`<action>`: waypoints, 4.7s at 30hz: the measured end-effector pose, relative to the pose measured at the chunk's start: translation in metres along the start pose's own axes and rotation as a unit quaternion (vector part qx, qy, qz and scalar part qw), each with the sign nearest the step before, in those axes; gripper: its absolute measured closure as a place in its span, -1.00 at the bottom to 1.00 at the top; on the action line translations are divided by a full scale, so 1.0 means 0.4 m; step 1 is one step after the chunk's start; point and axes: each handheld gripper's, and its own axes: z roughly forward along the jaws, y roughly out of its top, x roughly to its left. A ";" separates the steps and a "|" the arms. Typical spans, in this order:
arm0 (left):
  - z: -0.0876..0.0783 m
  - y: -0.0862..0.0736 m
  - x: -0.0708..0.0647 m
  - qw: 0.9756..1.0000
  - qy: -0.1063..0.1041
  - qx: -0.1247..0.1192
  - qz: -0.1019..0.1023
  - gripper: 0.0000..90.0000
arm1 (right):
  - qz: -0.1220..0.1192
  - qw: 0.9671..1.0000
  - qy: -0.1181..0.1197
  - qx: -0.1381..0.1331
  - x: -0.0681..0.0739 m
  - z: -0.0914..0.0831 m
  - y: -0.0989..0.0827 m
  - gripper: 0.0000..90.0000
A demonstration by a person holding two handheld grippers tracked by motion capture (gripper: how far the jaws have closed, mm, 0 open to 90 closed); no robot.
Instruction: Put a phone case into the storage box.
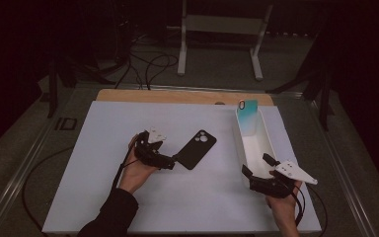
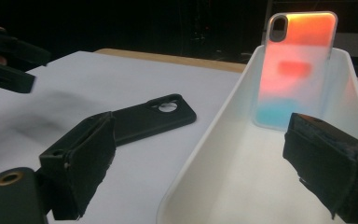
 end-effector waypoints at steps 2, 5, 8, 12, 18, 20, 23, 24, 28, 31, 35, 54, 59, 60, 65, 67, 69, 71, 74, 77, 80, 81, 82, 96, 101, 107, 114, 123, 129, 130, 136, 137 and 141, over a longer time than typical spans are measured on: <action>0.015 0.006 -0.004 1.000 -0.004 0.005 -0.001 -0.99 | 0.000 1.000 0.000 0.000 0.000 0.000 0.000 -0.80; 0.031 0.012 -0.009 1.000 -0.005 0.012 0.001 -0.98 | 0.000 1.000 0.000 0.001 0.000 0.000 -0.001 -0.80; 0.061 0.022 -0.018 1.000 -0.009 0.023 0.002 -0.98 | 0.001 1.000 0.001 0.001 0.000 0.000 -0.001 -0.80; 0.086 0.027 -0.024 0.999 -0.012 0.034 0.000 -0.98 | 0.001 1.000 0.000 0.001 0.001 0.000 -0.001 -0.80; 0.127 0.033 -0.033 0.998 -0.014 0.056 0.000 -0.97 | 0.002 1.000 0.001 0.003 0.001 0.001 -0.002 -0.80; 0.142 0.036 -0.035 0.998 -0.017 0.063 0.000 -0.97 | 0.003 1.000 0.002 0.002 0.001 0.001 -0.002 -0.80; 0.160 0.037 -0.042 0.997 -0.019 0.074 0.000 -0.96 | 0.002 1.000 0.001 0.003 0.001 0.002 -0.003 -0.80; 0.160 0.037 -0.042 0.997 -0.019 0.074 0.000 -0.96 | 0.002 1.000 0.001 0.003 0.001 0.002 -0.003 -0.80; 0.184 0.039 -0.055 0.996 -0.013 0.090 0.004 -0.94 | 0.002 1.000 0.002 0.003 0.001 0.002 -0.003 -0.80; 0.197 0.040 -0.062 0.995 -0.020 0.102 0.005 -0.94 | 0.002 1.000 0.002 0.003 0.000 0.002 -0.003 -0.80; 0.213 0.042 -0.072 0.992 -0.024 0.121 0.014 -0.94 | 0.001 1.000 0.002 0.003 0.000 0.002 -0.003 -0.80; 0.257 0.038 -0.083 0.987 -0.012 0.161 0.020 -0.91 | 0.001 1.000 0.002 0.003 0.001 0.002 -0.004 -0.80; 0.260 0.041 -0.083 0.986 -0.013 0.168 0.022 -0.92 | 0.001 1.000 0.002 0.003 0.001 0.002 -0.004 -0.80; 0.260 0.042 -0.083 0.985 -0.013 0.170 0.021 -0.91 | 0.001 1.000 0.002 0.003 0.001 0.002 -0.003 -0.80; 0.261 0.051 -0.086 0.982 -0.012 0.186 0.019 -0.87 | 0.001 1.000 0.003 0.005 0.004 0.003 -0.003 -0.80; 0.260 0.053 -0.087 0.982 -0.012 0.189 0.017 -0.83 | 0.001 1.000 0.003 0.005 0.004 0.003 -0.003 -0.80; 0.258 0.055 -0.088 0.982 -0.011 0.190 0.017 -0.77 | 0.002 1.000 0.003 0.005 0.003 0.003 -0.003 -0.80; 0.257 0.055 -0.087 0.981 -0.011 0.191 0.015 -0.74 | 0.002 1.000 0.003 0.005 0.004 0.003 -0.003 -0.80; 0.256 0.056 -0.086 0.982 -0.010 0.190 0.015 -0.72 | 0.001 1.000 0.004 0.006 0.004 0.003 -0.003 -0.80; 0.254 0.055 -0.083 0.982 -0.010 0.187 0.011 -0.69 | 0.002 1.000 0.004 0.007 0.004 0.003 -0.003 -0.80; 0.252 0.055 -0.080 0.983 -0.012 0.184 0.005 -0.66 | 0.001 1.000 0.004 0.006 0.003 0.003 -0.002 -0.80; 0.250 0.055 -0.078 0.983 -0.013 0.182 0.005 -0.65 | 0.002 1.000 0.004 0.006 0.003 0.003 -0.002 -0.80; 0.250 0.055 -0.078 0.983 -0.013 0.182 0.005 -0.65 | 0.002 1.000 0.004 0.006 0.003 0.003 -0.002 -0.80; 0.187 0.038 -0.052 0.990 -0.020 0.138 -0.017 -0.65 | -0.001 1.000 0.011 0.023 0.003 0.008 0.014 -0.80; 0.147 0.040 -0.048 0.994 -0.016 0.107 -0.021 -0.65 | -0.003 0.999 0.019 0.030 0.003 0.010 0.024 -0.80; 0.096 0.044 -0.054 0.997 -0.011 0.077 -0.003 -0.65 | -0.008 0.999 0.030 0.040 0.007 0.020 0.037 -0.80; 0.038 0.039 -0.062 0.999 -0.009 0.038 0.025 -0.66 | -0.006 0.996 0.069 0.064 0.013 0.053 0.060 -0.80; -0.007 0.021 -0.068 0.998 -0.034 0.004 0.051 -0.66 | -0.009 0.993 0.092 0.078 0.039 0.096 0.117 -0.80; -0.026 0.023 -0.092 0.997 -0.051 -0.016 0.059 -0.66 | 0.007 0.990 0.109 0.093 0.063 0.134 0.153 -0.79; -0.029 0.024 -0.096 0.997 -0.054 -0.019 0.060 -0.66 | 0.011 0.989 0.113 0.093 0.067 0.140 0.158 -0.72; -0.047 0.032 -0.124 0.994 -0.069 -0.039 0.070 -0.66 | 0.016 0.986 0.131 0.097 0.102 0.173 0.185 -0.65; -0.049 0.034 -0.128 0.994 -0.071 -0.042 0.073 -0.66 | 0.016 0.986 0.134 0.099 0.108 0.178 0.188 -0.62; -0.057 0.037 -0.143 0.993 -0.077 -0.053 0.077 -0.66 | 0.031 0.984 0.138 0.109 0.122 0.201 0.194 -0.44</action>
